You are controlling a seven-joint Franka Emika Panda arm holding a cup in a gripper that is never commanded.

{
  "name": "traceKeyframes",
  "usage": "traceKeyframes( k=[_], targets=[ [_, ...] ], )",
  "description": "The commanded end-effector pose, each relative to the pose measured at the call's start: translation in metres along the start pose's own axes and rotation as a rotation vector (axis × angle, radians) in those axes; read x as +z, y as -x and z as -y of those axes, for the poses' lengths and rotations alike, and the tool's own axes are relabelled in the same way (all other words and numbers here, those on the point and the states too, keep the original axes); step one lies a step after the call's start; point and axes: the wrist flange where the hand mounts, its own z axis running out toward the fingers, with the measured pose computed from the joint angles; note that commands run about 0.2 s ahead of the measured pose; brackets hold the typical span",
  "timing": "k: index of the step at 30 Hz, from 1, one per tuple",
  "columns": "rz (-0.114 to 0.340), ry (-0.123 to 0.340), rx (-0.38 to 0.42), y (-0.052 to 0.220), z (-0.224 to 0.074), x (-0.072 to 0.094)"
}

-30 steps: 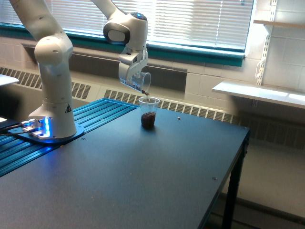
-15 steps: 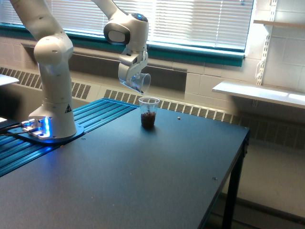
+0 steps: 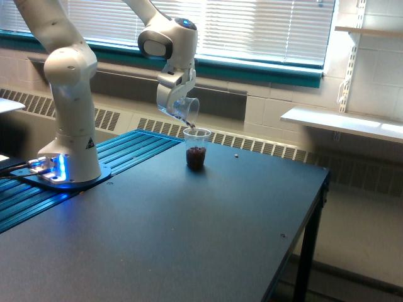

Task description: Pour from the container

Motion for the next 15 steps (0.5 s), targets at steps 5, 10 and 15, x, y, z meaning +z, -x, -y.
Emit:
traceKeyframes(
  k=[5,10,15],
  targets=[
    [0.025,0.02,-0.012,-0.0061,-0.0014,0.002],
    [0.033,0.022,-0.017,-0.0077,-0.0005,0.001],
    [0.035,0.023,-0.023,-0.0097,0.0002,-0.0003]
  ],
)
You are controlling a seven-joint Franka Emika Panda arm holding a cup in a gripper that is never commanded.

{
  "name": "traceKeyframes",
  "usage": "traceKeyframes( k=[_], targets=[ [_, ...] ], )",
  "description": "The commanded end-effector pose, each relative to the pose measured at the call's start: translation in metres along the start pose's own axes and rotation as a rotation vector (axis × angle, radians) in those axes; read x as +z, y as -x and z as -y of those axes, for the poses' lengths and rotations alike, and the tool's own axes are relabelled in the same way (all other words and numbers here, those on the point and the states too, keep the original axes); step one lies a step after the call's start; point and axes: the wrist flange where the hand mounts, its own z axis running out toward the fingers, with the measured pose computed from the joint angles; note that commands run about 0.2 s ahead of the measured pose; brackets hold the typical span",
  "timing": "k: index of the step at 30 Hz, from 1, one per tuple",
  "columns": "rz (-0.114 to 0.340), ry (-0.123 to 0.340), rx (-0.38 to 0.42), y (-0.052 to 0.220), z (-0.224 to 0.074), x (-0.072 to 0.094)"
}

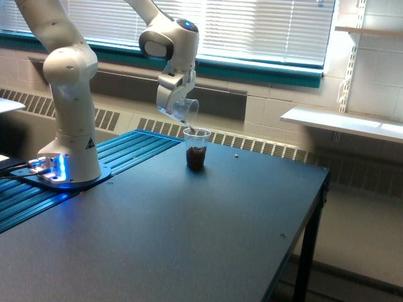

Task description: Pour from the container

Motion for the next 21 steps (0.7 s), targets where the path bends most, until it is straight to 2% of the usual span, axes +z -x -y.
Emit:
traceKeyframes(
  k=[1,21],
  targets=[
    [0.013,0.004,-0.017,-0.0044,0.0007,-0.0014],
    [0.004,0.012,-0.031,-0.0086,0.0018,-0.0035]
  ],
)
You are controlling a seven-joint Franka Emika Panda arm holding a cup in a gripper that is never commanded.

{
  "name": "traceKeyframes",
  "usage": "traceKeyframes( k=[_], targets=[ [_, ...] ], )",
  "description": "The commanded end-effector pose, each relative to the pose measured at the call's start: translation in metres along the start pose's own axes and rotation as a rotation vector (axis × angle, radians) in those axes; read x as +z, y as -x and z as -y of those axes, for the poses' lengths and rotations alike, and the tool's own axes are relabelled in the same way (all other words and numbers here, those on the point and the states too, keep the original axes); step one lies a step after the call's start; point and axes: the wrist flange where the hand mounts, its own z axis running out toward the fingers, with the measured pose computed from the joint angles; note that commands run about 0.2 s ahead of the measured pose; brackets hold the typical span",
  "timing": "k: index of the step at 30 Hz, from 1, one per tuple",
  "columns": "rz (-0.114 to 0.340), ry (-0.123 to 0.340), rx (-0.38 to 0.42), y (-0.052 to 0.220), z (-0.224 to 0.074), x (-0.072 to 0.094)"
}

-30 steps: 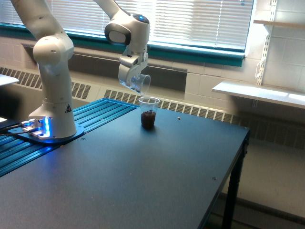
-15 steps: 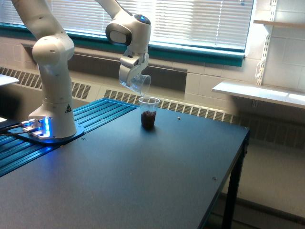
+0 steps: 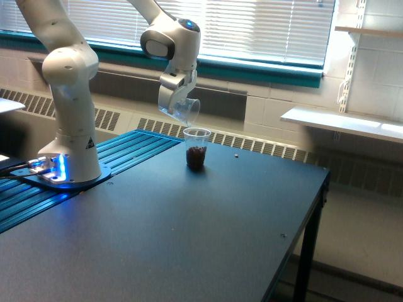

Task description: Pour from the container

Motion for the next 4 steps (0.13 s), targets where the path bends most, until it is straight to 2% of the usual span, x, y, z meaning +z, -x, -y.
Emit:
traceKeyframes(
  k=[1,4],
  targets=[
    [-0.004,0.017,-0.014,-0.0026,-0.0013,0.0019],
    [-0.005,0.018,-0.014,-0.0032,-0.0016,0.003]
  ],
)
